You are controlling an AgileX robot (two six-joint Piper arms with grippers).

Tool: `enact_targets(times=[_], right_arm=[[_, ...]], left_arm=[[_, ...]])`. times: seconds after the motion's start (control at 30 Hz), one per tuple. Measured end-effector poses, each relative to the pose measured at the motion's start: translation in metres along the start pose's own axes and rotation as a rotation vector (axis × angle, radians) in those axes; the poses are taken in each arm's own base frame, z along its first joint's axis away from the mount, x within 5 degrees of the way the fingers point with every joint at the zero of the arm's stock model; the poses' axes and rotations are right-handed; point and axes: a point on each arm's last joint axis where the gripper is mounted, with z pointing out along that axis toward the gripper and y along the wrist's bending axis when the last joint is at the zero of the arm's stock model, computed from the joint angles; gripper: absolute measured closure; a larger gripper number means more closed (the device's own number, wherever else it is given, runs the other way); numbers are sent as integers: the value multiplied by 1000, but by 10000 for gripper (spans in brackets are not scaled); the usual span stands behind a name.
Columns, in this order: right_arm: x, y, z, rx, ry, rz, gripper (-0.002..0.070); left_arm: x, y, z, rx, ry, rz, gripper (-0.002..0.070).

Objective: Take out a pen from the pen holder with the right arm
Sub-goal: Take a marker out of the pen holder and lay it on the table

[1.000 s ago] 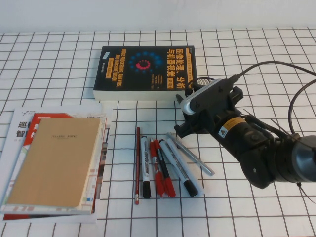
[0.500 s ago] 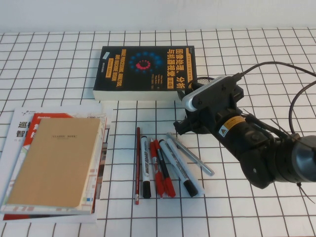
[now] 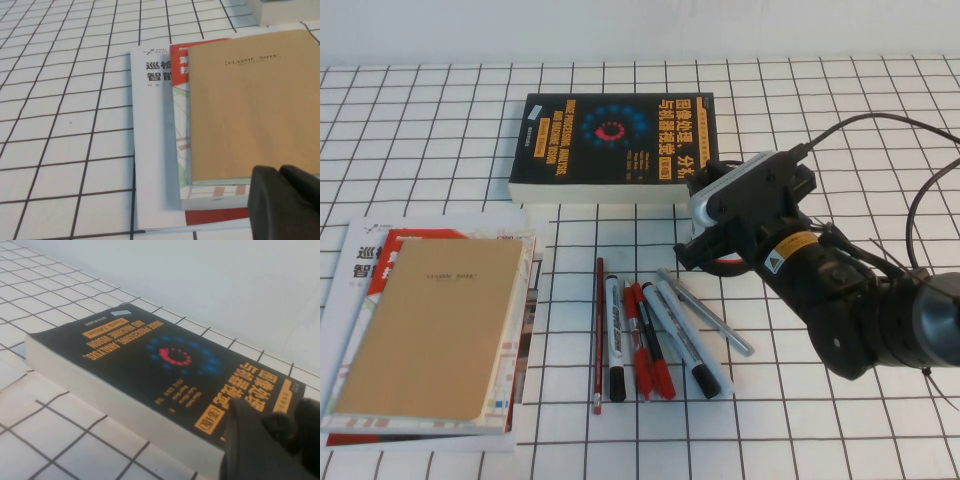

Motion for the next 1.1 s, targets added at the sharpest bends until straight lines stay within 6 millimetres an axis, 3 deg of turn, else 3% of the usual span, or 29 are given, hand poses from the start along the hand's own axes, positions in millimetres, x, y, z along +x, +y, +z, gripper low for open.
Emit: enact_targets(times=[0.23,0.4,0.6,0.77,0.9,1.1], right_arm=[[-17,-4,-5,5,-23,-7,540],[-59,-14,-22,16,-100,4,540],[-113,-26,-57,6,-129,29,540],[-144,-33,-86,-41,10,159,540],[-161,-30,-96,-135,208,293,540],[-161,-16,-101,-254,525,474,540]], left_arm=[[0,0,0,0,0,0,679],[0,0,0,0,0,0,679],[0,0,0,0,0,0,679],[0,0,0,0,0,0,679],[0,0,0,0,0,0,679],[0,0,0,0,0,0,679]])
